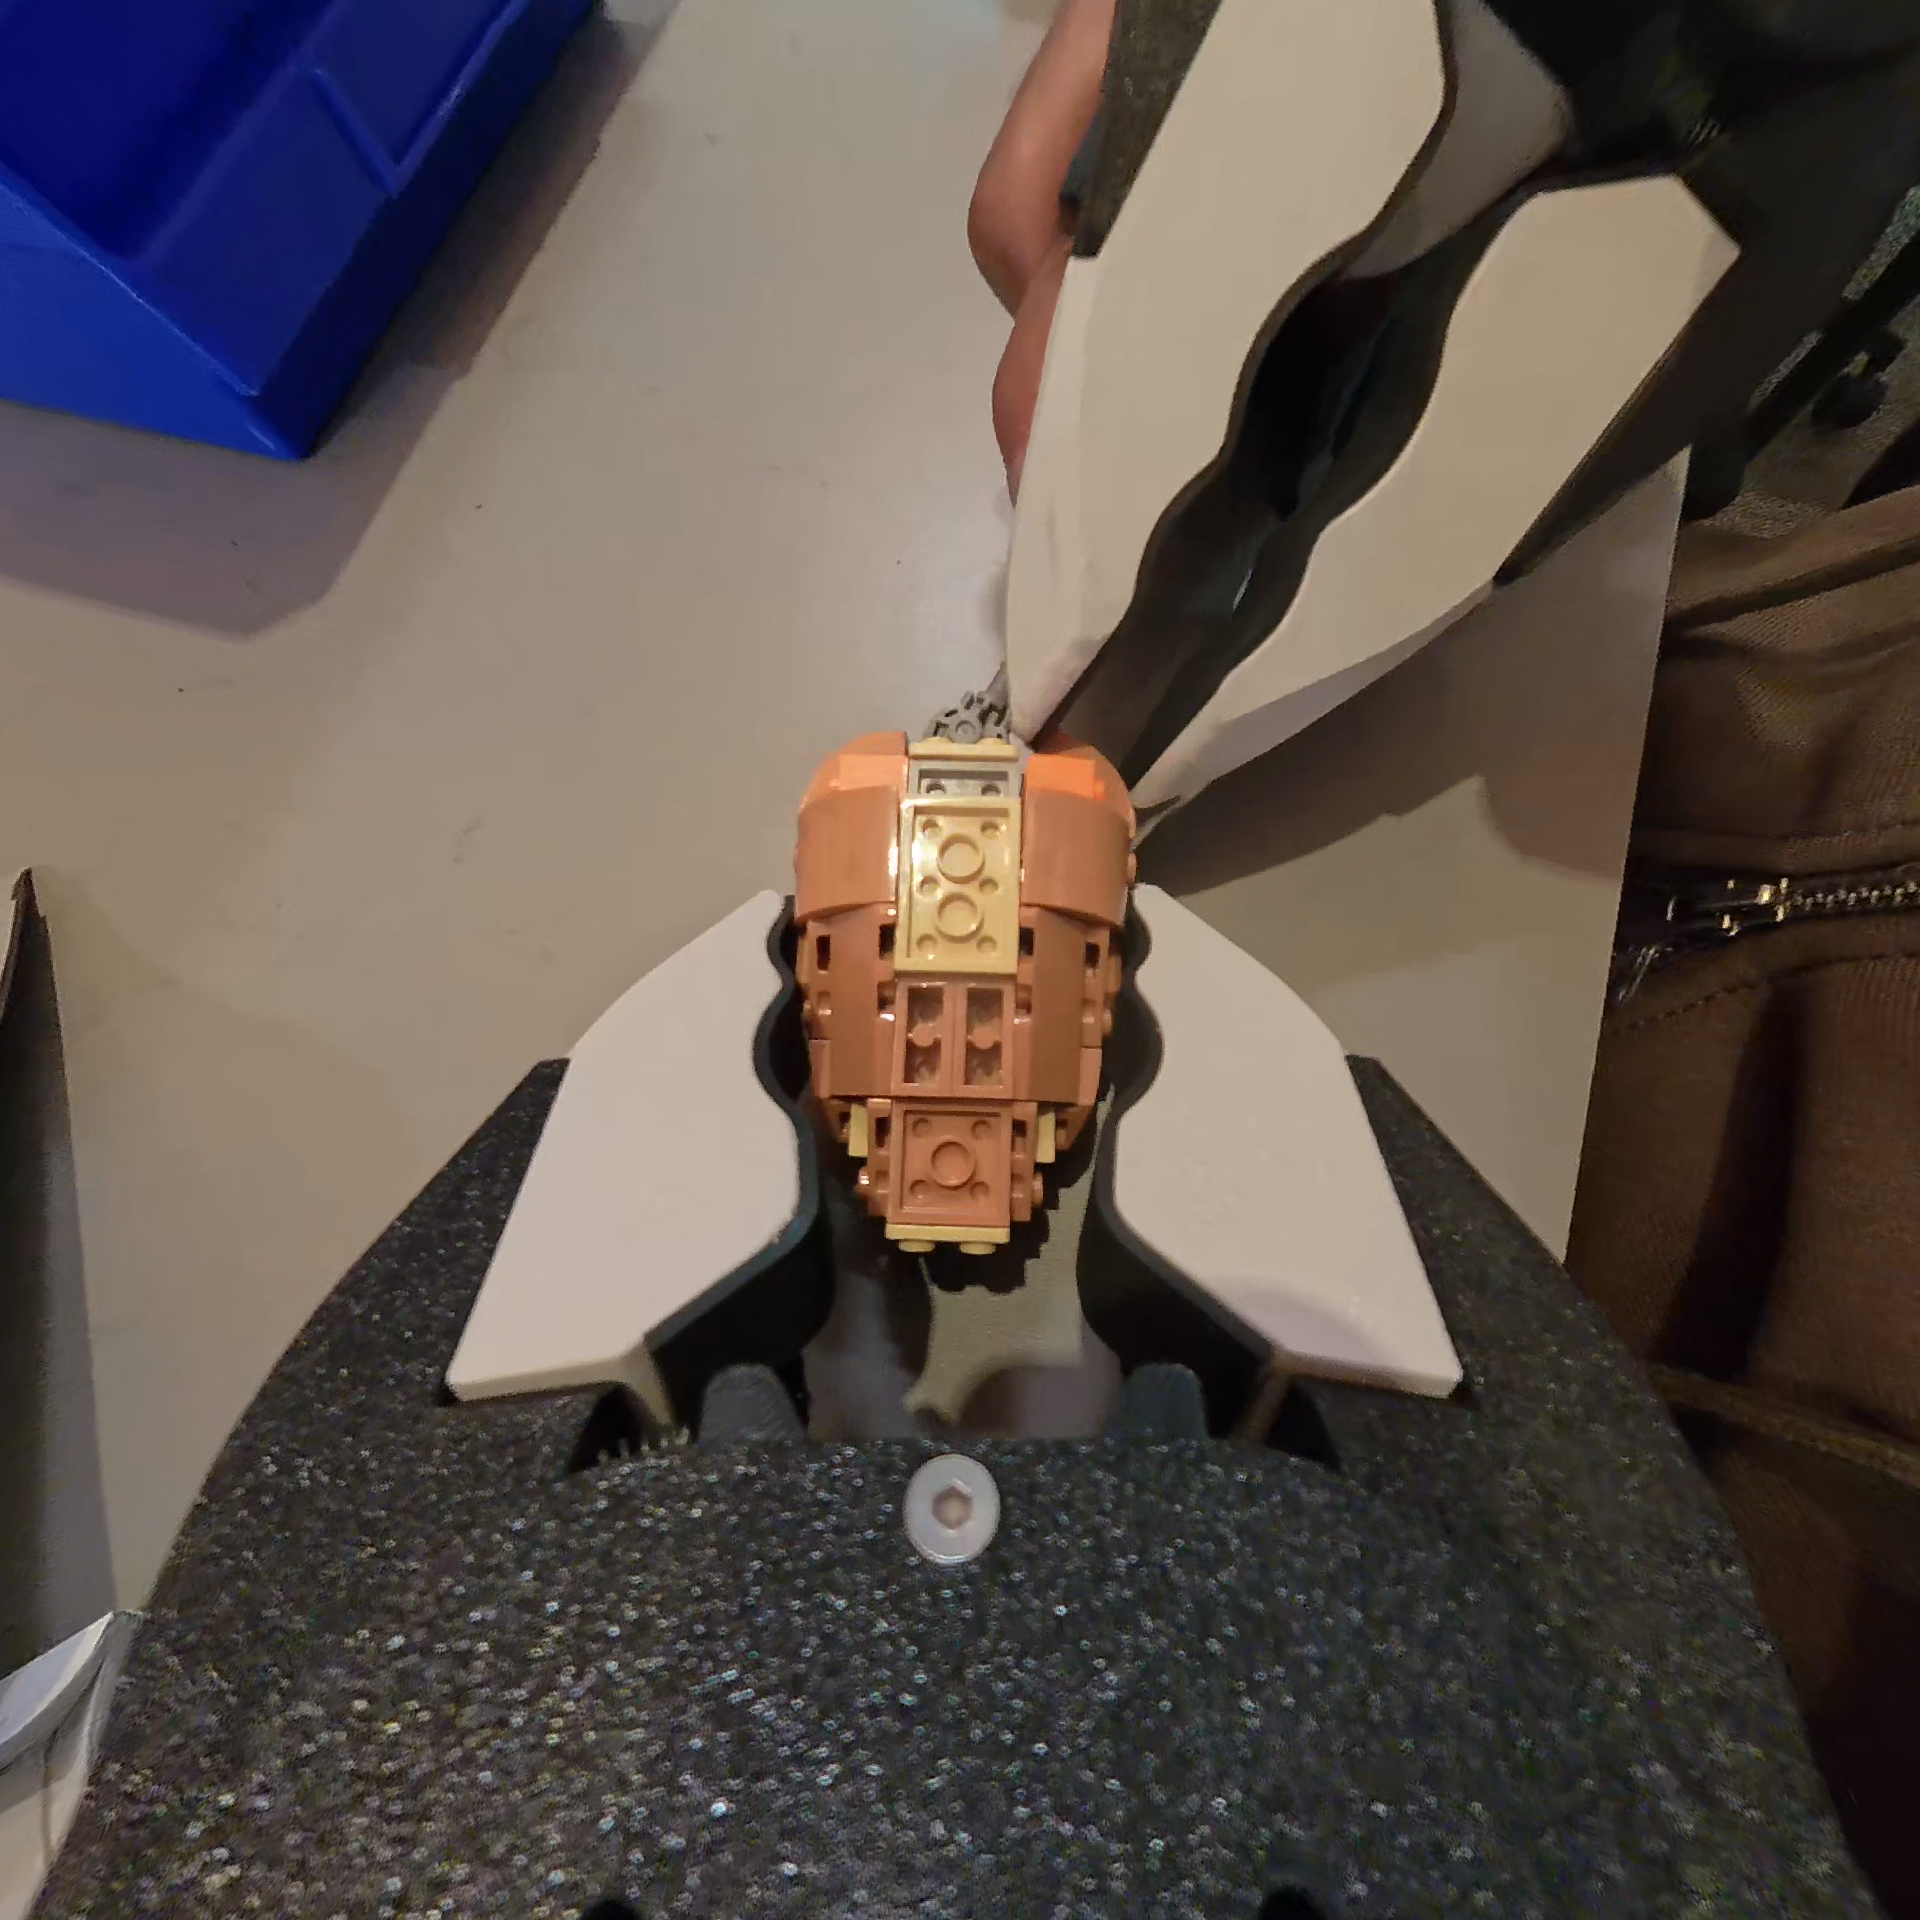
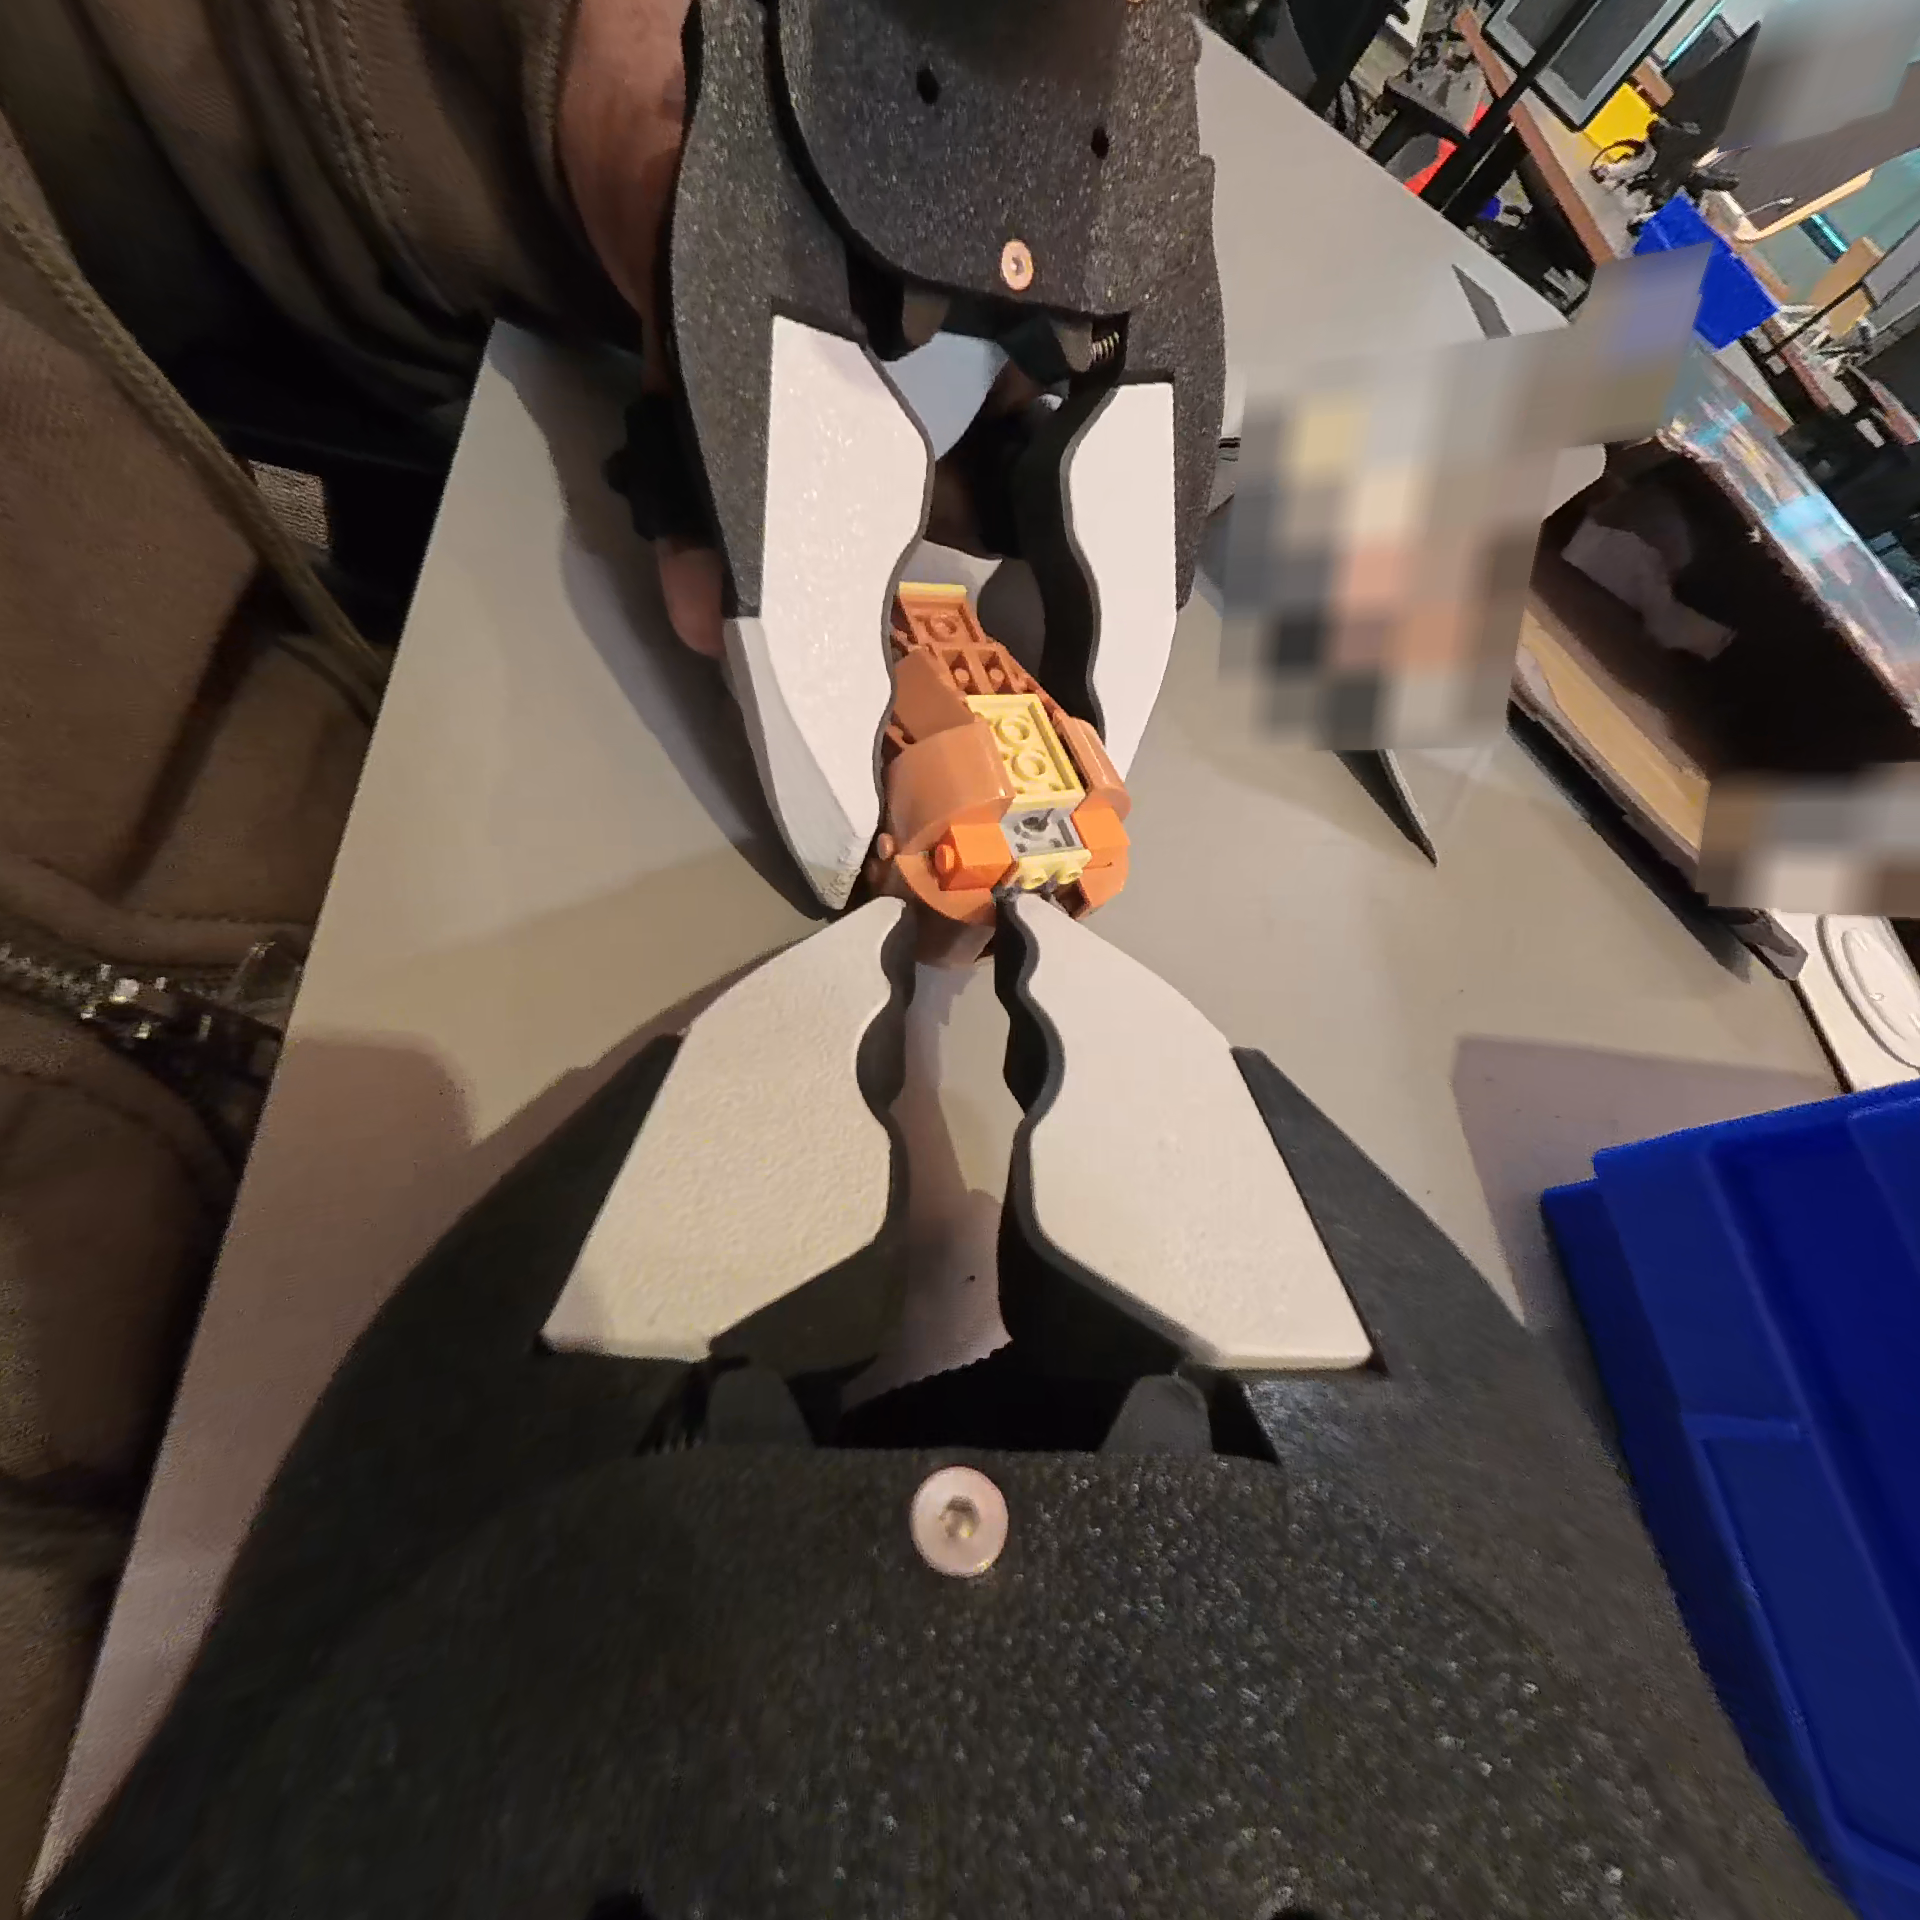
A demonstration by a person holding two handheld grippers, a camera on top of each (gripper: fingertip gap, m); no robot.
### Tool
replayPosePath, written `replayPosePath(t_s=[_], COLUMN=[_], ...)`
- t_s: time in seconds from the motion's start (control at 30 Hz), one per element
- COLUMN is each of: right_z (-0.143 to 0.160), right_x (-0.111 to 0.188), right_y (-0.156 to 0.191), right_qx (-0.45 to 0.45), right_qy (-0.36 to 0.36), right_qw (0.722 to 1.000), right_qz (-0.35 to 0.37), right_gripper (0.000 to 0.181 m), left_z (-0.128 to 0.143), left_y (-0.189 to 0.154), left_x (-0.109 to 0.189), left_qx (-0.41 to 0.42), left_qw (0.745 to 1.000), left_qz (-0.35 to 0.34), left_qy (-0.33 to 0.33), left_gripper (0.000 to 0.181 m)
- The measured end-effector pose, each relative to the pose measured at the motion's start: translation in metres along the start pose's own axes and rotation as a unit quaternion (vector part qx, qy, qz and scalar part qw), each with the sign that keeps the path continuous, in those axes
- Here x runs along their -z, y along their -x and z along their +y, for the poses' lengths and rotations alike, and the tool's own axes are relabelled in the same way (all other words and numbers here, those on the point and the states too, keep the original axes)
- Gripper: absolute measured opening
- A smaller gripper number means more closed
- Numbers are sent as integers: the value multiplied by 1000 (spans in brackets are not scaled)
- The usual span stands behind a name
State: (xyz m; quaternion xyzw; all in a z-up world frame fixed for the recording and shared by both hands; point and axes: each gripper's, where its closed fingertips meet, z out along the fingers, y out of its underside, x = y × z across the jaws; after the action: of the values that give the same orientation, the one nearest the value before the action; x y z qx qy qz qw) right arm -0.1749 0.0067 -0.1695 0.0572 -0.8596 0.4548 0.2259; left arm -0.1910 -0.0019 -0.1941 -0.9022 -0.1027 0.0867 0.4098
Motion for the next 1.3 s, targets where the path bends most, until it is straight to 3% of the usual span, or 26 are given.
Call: replayPosePath(t_s=[1.13, 1.3], right_z=[-4, -1], right_x=[10, 6], right_y=[18, 18], right_qx=[82, 92], right_qy=[-28, -8], right_qw=[996, 996], right_qz=[6, 15], right_gripper=[10, 21], left_z=[0, 0], left_y=[-20, -17], left_x=[1, 2], left_qx=[-56, -51], left_qw=[997, 998], left_qz=[50, 39], left_qy=[-6, -7], left_gripper=[57, 57])
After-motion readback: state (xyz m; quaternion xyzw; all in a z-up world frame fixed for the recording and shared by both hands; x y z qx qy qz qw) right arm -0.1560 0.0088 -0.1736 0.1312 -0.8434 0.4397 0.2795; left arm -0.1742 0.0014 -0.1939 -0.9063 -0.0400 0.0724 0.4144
